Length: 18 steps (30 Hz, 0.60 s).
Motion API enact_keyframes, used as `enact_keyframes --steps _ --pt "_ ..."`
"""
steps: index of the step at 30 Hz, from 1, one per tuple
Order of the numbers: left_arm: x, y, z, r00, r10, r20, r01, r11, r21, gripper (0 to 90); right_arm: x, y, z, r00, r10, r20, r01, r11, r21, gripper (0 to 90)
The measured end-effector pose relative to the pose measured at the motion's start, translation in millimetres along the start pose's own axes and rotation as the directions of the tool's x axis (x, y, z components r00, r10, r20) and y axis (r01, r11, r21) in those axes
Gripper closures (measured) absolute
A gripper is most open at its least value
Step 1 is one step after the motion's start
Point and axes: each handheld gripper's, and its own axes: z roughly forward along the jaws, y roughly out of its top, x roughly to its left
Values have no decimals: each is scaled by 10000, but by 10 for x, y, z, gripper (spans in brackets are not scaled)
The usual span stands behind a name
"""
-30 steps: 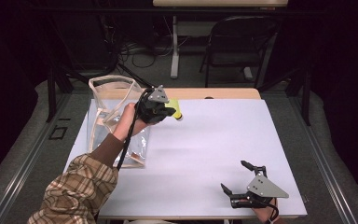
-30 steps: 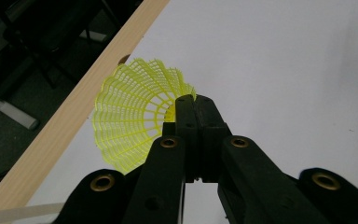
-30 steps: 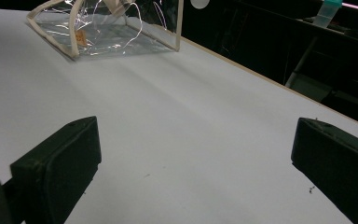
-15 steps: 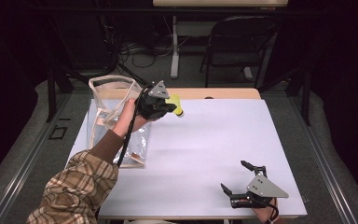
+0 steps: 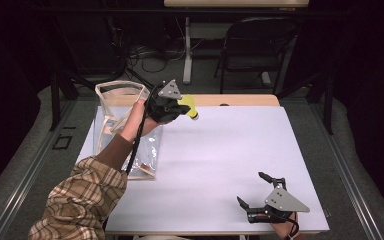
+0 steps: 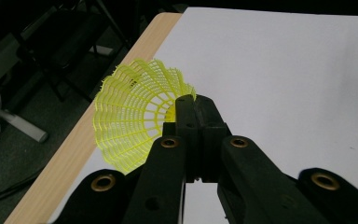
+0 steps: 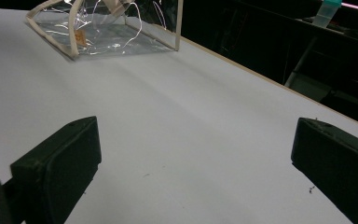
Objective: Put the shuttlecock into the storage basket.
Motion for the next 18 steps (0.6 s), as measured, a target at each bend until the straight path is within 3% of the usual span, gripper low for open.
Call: enact_keyframes --steps 18 --pt "98 101 -69 9997 44 -240 -44 10000 -27 900 -2 -1 2 10000 -8 7 8 10000 -11 10"
